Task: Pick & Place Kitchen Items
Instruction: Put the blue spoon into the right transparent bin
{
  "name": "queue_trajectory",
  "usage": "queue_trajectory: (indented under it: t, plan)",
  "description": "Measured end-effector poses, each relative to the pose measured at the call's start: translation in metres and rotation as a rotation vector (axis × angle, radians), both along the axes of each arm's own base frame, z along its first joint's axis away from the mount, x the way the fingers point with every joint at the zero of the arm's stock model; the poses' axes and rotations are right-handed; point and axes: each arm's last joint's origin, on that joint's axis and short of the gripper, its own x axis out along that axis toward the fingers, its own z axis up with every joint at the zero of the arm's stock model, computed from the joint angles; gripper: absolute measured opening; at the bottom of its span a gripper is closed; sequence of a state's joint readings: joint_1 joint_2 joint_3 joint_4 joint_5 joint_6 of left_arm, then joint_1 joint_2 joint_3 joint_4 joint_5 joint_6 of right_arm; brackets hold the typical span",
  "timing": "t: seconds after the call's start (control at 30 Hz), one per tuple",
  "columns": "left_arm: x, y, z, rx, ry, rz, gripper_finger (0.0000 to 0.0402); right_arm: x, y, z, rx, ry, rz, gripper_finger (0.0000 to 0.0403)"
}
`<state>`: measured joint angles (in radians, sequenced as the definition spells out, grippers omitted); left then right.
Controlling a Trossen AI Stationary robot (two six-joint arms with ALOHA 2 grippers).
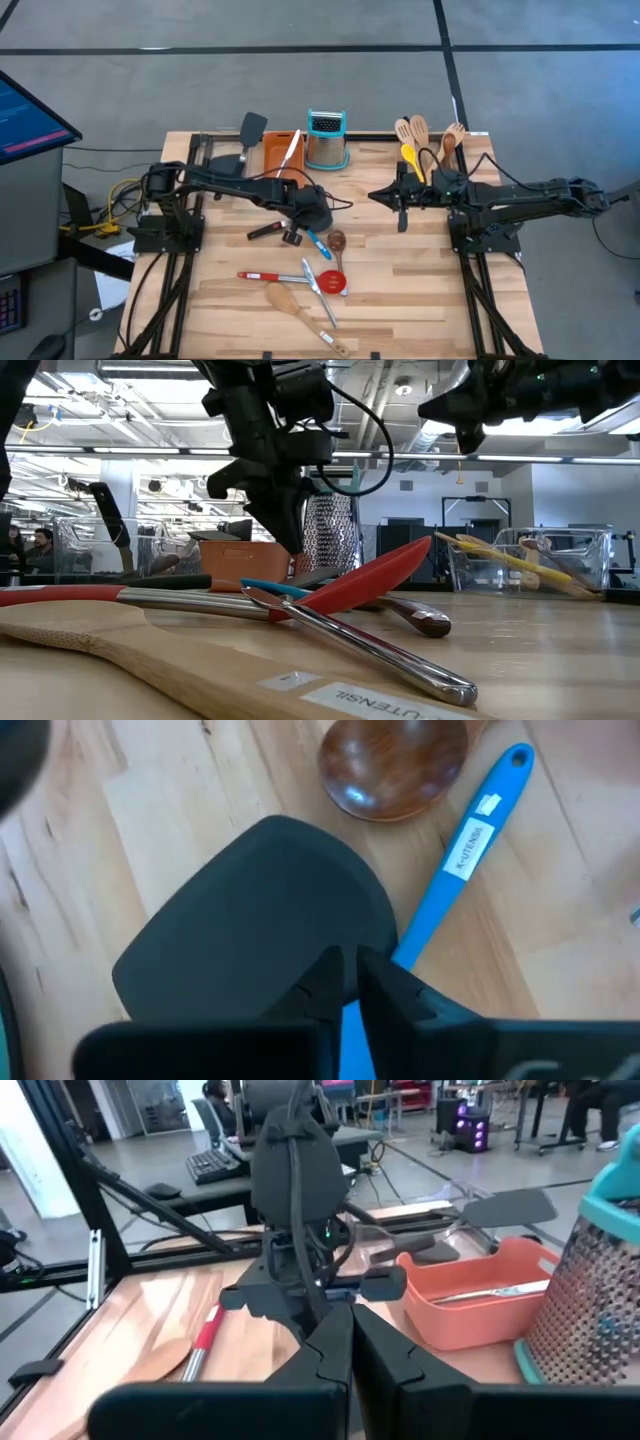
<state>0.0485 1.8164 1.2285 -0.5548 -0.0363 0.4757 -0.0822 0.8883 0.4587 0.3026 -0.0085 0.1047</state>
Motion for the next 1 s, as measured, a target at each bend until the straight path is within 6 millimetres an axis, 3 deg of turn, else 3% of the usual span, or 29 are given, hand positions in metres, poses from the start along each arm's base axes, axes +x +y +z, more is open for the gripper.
queue_trajectory:
  t: [0.4, 0.63, 1.0]
  plan:
    - [-0.003, -0.018, -0.005, 0.005, 0.015, -0.149, 0.0113, 0.0, -0.002, 0.0, 0.019, 0.002, 0.004, 0.0]
    - [-0.008, -0.028, -0.018, 0.004, 0.011, -0.179, 0.0119, 0.0, -0.002, 0.0, 0.019, -0.002, 0.003, 0.0]
    - [-0.013, -0.026, -0.035, 0.008, -0.025, -0.172, 0.0119, 0.0, -0.002, 0.002, 0.02, -0.021, 0.003, 0.0]
